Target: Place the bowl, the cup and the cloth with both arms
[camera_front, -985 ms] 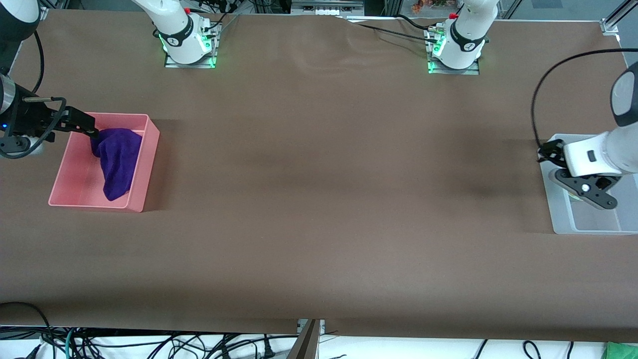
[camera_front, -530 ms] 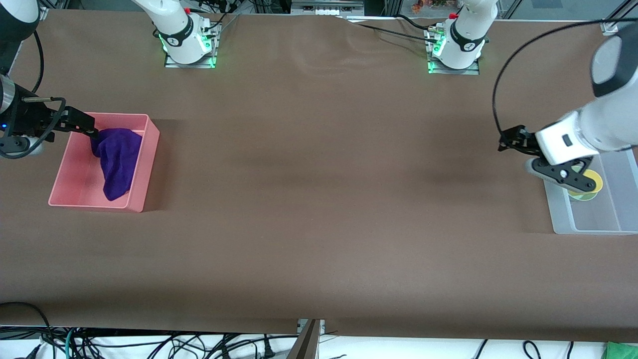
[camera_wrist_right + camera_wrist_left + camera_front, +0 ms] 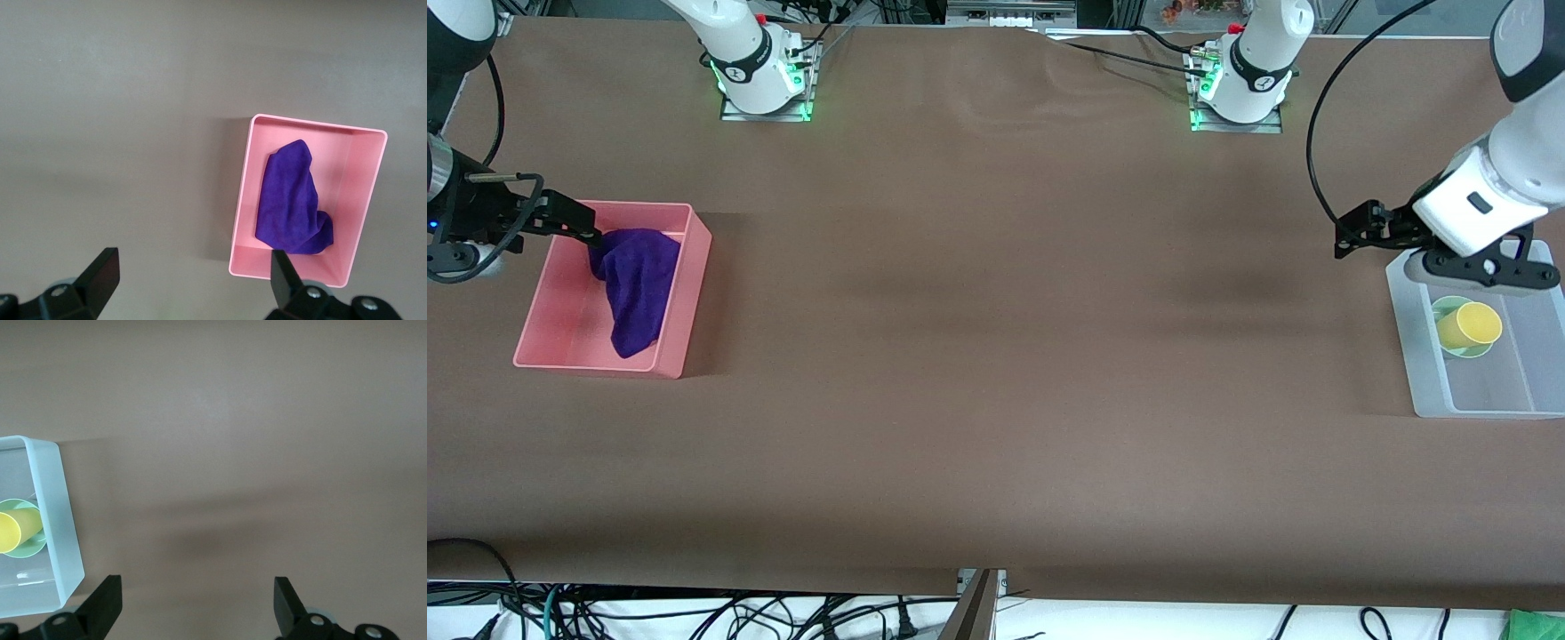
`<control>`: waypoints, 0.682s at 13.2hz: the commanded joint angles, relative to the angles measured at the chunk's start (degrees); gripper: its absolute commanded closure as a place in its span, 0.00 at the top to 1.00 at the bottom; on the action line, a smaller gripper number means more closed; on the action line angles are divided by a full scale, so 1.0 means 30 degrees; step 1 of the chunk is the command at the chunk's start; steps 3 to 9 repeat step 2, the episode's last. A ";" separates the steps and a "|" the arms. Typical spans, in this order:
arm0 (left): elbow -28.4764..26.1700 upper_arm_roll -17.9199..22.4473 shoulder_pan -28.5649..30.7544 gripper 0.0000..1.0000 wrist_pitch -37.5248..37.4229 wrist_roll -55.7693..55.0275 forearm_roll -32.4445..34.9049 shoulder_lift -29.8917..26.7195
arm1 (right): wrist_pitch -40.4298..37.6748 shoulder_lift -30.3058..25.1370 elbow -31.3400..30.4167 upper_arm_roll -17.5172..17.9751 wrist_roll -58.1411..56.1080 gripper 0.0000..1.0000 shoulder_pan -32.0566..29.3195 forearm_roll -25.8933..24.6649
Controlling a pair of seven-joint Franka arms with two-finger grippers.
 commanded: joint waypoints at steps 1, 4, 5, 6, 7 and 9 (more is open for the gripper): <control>-0.3216 0.0372 -0.0360 1.00 0.2050 -0.0296 -0.0431 -0.2168 | -0.0258 -0.0033 0.0214 0.0090 0.0210 1.00 -0.0112 -0.0261; -0.3160 0.0372 -0.0359 1.00 0.2052 -0.0296 -0.0431 -0.2111 | -0.0258 -0.0033 0.0214 0.0090 0.0181 1.00 -0.0112 -0.0232; -0.3160 0.0372 -0.0359 1.00 0.2052 -0.0296 -0.0431 -0.2111 | -0.0258 -0.0033 0.0214 0.0090 0.0181 1.00 -0.0112 -0.0232; -0.3160 0.0372 -0.0359 1.00 0.2052 -0.0296 -0.0431 -0.2111 | -0.0258 -0.0033 0.0214 0.0090 0.0181 1.00 -0.0112 -0.0232; -0.3160 0.0372 -0.0359 1.00 0.2052 -0.0296 -0.0431 -0.2111 | -0.0258 -0.0033 0.0214 0.0090 0.0181 1.00 -0.0112 -0.0232; -0.3160 0.0372 -0.0359 1.00 0.2052 -0.0296 -0.0431 -0.2111 | -0.0258 -0.0033 0.0214 0.0090 0.0181 1.00 -0.0112 -0.0232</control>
